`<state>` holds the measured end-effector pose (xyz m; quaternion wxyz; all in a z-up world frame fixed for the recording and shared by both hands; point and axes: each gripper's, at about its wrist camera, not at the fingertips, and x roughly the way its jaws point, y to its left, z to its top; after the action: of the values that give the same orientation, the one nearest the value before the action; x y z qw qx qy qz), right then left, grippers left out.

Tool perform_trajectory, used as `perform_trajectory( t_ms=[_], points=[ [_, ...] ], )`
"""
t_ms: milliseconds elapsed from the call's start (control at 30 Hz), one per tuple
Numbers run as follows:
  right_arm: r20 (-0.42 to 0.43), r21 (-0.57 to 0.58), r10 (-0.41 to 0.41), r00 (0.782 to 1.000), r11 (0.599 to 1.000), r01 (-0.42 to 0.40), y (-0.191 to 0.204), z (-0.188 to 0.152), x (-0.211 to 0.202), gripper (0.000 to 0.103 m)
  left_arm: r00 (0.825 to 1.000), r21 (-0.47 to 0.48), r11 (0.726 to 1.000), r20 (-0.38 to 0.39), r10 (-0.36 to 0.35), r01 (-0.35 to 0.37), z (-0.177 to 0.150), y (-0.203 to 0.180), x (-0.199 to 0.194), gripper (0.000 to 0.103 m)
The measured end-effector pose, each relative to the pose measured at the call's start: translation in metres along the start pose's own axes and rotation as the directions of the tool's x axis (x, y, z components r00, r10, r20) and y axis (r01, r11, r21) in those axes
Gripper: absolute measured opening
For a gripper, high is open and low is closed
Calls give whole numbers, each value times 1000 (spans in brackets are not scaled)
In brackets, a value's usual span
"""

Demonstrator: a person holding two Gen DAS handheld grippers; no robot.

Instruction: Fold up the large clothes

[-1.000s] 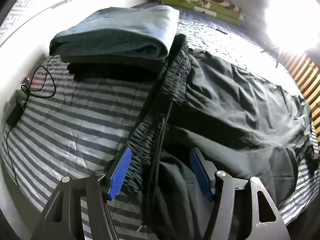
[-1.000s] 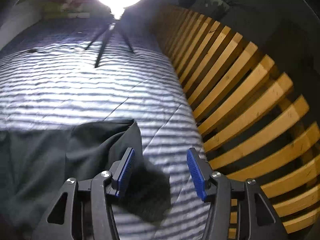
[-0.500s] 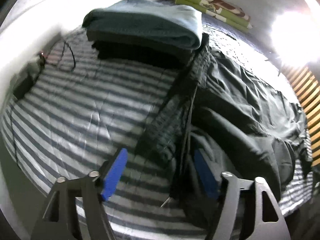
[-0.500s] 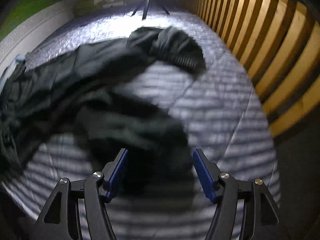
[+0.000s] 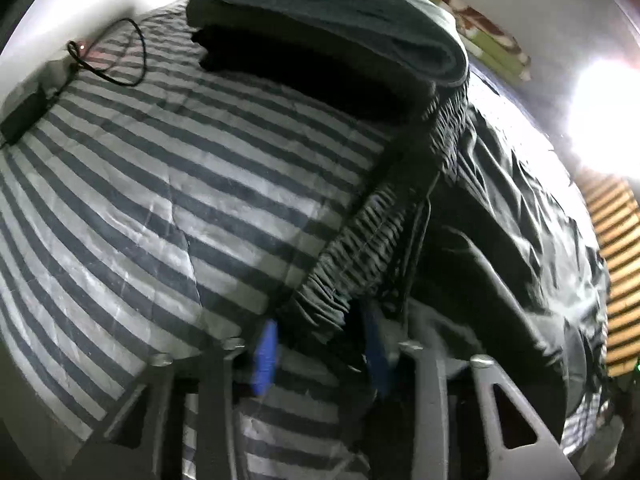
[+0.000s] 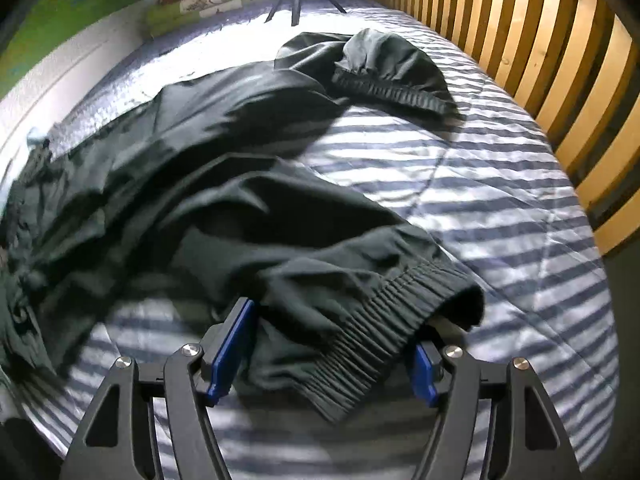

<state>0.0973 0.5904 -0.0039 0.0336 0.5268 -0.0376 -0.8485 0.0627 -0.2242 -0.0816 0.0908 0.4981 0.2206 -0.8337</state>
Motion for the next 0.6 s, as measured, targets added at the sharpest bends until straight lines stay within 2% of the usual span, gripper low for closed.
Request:
perform_trajectory(
  t_ms=[33,67,100,167,233,333,467,600],
  points=[
    [-5,3,8,1000,1000,-8,1,2,1,39,1000,-2,1000,12,3,-3,1,-1,-5,27],
    [-21,-4,6,1000,1000,-6,3,4,0,14,1000,-9,1000,30,-1,1,2,1,-13,23],
    [-24,-10,9,1000,1000,-9,4,5,-4,8,999,-16,1000,43,-7,7,3,3,-20,21],
    [6,-38,7,1000,999,-6,6,4,-22,8,997,-36,999,74,-17,19,6,9,-39,19],
    [60,-73,-24,998,997,28,6,2,-52,7,993,-57,998,113,-22,29,9,17,-62,17],
    [128,-84,-20,992,996,31,0,-2,-105,7,988,-59,998,156,-14,23,16,22,-89,14],
    [232,-81,-24,972,996,44,-16,-3,-179,7,982,-57,998,189,-4,15,24,31,-113,14],
    [329,13,-108,938,994,110,-56,7,-246,7,982,-69,997,185,27,-14,24,38,-120,13]
  ],
)
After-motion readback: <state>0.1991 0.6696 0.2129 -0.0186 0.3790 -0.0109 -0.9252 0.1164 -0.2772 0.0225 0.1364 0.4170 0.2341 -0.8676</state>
